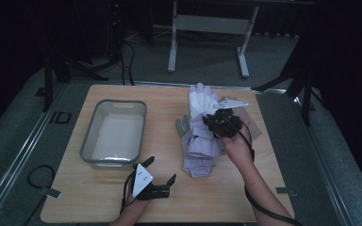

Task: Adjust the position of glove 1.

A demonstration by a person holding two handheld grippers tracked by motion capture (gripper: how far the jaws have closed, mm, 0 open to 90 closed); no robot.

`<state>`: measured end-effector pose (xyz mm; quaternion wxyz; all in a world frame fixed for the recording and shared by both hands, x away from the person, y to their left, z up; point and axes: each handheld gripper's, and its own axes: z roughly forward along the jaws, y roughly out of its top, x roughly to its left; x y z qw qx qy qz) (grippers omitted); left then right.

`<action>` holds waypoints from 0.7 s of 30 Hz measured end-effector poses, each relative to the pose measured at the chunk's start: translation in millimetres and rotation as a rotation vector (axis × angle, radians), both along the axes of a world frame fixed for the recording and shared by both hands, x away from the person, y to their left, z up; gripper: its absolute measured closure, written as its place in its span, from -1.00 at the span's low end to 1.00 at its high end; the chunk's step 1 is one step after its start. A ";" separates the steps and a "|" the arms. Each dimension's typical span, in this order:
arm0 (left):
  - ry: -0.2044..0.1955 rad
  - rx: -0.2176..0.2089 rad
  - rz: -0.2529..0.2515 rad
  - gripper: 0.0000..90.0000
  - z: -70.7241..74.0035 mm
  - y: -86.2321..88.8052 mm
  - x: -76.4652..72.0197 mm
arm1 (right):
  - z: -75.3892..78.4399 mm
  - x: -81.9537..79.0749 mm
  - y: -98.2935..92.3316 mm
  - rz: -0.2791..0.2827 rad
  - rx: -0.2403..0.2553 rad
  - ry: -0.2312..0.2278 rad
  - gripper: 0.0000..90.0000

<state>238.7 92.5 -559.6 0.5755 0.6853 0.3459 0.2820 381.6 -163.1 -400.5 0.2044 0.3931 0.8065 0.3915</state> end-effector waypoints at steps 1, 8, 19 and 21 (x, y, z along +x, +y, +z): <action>0.001 0.001 0.000 -0.95 0.0 0.0 0.0 | -3.3 1.0 3.0 0.004 -0.007 0.006 0.77; 0.003 -0.005 0.000 -0.95 -0.1 0.3 0.3 | -30.0 7.9 13.2 0.019 -0.050 0.061 0.77; 0.004 -0.004 0.001 -0.95 0.0 0.3 0.3 | -77.8 11.0 17.4 0.032 -0.107 0.164 0.76; 0.004 -0.004 0.002 -0.95 0.0 0.4 0.4 | -82.5 11.6 17.6 0.033 -0.090 0.167 0.76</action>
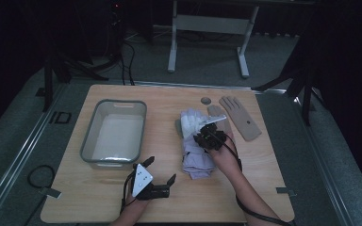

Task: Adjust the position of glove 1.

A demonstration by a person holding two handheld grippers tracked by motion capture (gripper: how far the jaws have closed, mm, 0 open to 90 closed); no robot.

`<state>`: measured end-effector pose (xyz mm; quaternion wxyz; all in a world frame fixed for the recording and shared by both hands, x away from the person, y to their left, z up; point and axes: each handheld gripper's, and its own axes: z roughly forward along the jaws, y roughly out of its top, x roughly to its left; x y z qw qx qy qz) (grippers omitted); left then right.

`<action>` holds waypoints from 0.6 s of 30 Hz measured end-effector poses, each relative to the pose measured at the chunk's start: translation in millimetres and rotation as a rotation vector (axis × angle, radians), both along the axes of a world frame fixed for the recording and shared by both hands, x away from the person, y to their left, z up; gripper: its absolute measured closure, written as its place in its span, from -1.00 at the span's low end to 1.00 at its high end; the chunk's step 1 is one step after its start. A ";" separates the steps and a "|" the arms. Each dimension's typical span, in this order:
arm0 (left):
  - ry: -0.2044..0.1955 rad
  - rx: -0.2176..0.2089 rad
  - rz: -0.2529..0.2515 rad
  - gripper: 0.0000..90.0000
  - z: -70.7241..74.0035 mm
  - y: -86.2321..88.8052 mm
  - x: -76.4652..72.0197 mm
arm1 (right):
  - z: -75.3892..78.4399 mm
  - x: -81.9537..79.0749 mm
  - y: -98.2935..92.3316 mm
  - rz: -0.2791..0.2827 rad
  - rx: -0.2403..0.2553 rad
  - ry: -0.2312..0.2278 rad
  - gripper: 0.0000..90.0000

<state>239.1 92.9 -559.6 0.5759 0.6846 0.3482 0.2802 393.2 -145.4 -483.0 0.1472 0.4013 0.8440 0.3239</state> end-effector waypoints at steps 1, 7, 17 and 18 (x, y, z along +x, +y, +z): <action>0.000 -0.001 0.001 -0.95 0.0 0.0 0.1 | -0.5 -0.1 0.3 -0.001 0.000 0.001 0.75; 0.000 -0.003 0.002 -0.95 -0.1 -0.3 0.1 | -7.4 1.8 5.2 0.026 -0.006 0.004 0.73; 0.006 -0.015 -0.005 -0.95 -0.2 0.8 1.4 | -21.0 -2.3 3.2 -0.052 0.040 0.038 0.70; 0.012 -0.018 -0.005 -0.95 -0.1 1.3 1.8 | -21.5 -3.3 1.7 -0.061 0.057 0.036 0.64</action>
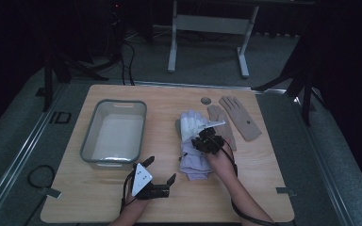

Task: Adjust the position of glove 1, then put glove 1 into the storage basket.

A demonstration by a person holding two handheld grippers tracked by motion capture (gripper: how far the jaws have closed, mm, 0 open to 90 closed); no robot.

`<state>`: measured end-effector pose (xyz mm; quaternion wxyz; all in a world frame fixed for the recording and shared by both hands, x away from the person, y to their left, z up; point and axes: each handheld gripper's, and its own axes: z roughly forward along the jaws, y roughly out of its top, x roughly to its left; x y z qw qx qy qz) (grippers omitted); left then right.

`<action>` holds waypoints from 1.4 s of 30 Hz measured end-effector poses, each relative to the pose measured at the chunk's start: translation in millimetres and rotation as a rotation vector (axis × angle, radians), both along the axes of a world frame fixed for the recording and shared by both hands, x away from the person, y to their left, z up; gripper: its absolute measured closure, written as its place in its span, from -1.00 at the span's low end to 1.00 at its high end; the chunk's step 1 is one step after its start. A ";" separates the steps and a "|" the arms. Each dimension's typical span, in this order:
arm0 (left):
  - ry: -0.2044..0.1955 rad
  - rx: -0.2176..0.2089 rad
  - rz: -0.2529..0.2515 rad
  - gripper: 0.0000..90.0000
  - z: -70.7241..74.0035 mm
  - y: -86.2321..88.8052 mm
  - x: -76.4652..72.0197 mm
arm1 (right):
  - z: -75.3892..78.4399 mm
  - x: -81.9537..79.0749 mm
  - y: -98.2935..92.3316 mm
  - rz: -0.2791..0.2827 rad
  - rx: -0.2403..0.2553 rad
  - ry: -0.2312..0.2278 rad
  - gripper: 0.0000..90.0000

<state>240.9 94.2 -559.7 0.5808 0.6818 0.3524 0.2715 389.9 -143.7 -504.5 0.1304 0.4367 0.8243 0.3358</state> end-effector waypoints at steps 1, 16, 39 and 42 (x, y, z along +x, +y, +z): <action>0.003 -0.004 -0.001 -0.95 0.0 0.3 0.2 | 0.3 -0.6 -2.5 0.000 0.019 -0.011 0.54; 0.167 0.075 0.003 -0.91 30.6 -16.5 17.4 | 32.7 -9.3 -46.1 0.015 0.141 -0.124 -0.71; 0.367 0.159 -0.011 -0.66 58.5 -56.4 74.9 | 21.5 12.4 -57.6 -0.058 0.192 -0.056 -0.59; 0.434 0.175 0.007 -0.51 46.8 -62.7 79.1 | 10.9 16.4 -54.8 -0.058 0.208 -0.017 -0.42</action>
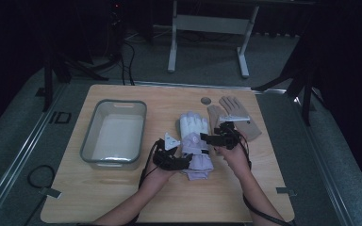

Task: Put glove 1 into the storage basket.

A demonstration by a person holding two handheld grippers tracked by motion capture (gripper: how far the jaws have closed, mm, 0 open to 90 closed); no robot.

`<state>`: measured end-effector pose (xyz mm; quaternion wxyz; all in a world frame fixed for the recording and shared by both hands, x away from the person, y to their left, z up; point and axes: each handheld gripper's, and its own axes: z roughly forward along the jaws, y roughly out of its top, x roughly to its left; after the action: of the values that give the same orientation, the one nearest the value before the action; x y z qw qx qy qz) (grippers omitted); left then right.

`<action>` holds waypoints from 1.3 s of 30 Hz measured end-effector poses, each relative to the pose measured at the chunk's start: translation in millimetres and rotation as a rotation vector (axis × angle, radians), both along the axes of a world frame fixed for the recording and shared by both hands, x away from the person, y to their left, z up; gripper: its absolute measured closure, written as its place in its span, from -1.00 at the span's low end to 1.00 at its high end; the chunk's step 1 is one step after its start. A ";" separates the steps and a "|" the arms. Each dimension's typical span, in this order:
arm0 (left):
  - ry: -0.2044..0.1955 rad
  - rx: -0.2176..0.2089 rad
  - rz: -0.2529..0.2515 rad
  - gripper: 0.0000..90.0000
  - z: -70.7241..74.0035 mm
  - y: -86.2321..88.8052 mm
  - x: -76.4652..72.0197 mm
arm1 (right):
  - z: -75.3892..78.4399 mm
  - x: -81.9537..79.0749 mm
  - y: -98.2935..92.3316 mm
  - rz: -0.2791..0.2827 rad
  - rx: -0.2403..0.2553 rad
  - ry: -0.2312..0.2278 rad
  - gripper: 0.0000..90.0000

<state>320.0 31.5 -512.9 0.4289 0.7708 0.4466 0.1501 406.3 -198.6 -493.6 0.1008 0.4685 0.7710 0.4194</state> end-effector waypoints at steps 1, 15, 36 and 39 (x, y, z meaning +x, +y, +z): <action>0.031 -0.010 0.012 -0.49 -5.1 -0.7 1.5 | -3.7 1.4 0.6 -0.002 0.001 0.011 -0.33; 0.197 -0.063 0.001 -0.50 -35.6 4.6 11.8 | -45.0 12.6 0.8 0.025 0.040 0.239 -0.14; 0.245 -0.145 -0.137 0.66 -30.1 13.7 19.7 | -32.8 1.4 9.8 0.031 0.030 0.222 0.74; 0.224 -0.146 -0.160 0.67 -21.1 16.8 21.2 | -24.2 -0.7 8.7 0.030 0.050 0.208 0.75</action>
<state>341.1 48.3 -534.0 0.4419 0.7826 0.4386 -0.0044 405.6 -189.9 -517.8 0.0023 0.5005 0.7735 0.3888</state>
